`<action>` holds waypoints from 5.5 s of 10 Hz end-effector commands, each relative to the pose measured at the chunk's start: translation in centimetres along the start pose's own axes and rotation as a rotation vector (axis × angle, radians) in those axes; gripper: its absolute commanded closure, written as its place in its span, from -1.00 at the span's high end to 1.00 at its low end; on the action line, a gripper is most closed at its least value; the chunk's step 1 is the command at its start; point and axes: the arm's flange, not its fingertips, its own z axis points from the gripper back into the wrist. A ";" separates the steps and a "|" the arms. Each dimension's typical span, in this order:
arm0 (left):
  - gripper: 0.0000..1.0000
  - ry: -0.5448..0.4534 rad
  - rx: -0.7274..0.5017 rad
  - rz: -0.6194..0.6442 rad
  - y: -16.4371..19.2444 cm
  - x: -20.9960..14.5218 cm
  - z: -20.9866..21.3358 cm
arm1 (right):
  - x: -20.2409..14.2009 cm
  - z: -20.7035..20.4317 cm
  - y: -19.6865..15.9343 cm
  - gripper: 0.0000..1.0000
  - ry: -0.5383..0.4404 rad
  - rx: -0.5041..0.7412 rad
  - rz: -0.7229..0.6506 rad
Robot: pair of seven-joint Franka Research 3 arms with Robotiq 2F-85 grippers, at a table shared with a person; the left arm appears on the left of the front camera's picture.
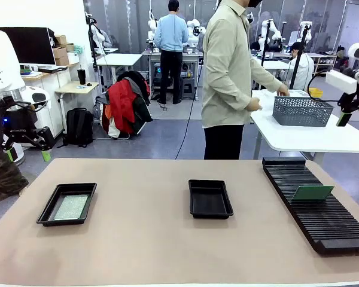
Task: Inspect and transfer BCBs to ESD trays.
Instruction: Pick up the Blank PCB from the PCB Rack and place it in the right ESD tray.
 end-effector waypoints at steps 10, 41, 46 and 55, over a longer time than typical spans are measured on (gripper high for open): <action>1.00 -0.005 0.001 0.002 0.0 0.0 -0.2 | -4.5 -16.2 -2.8 1.00 0.052 -0.121 -0.009; 1.00 -0.005 0.001 0.002 0.0 0.0 -0.2 | -7.3 -24.9 -6.4 -1.00 -0.023 -0.047 -0.058; 1.00 -0.005 0.001 0.002 0.0 0.0 -0.2 | -6.4 -15.7 -5.2 -1.00 -0.005 -0.073 -0.049; 1.00 -0.005 0.001 0.002 0.0 0.0 -0.2 | -5.9 3.9 -6.0 -1.00 -0.038 0.017 -0.115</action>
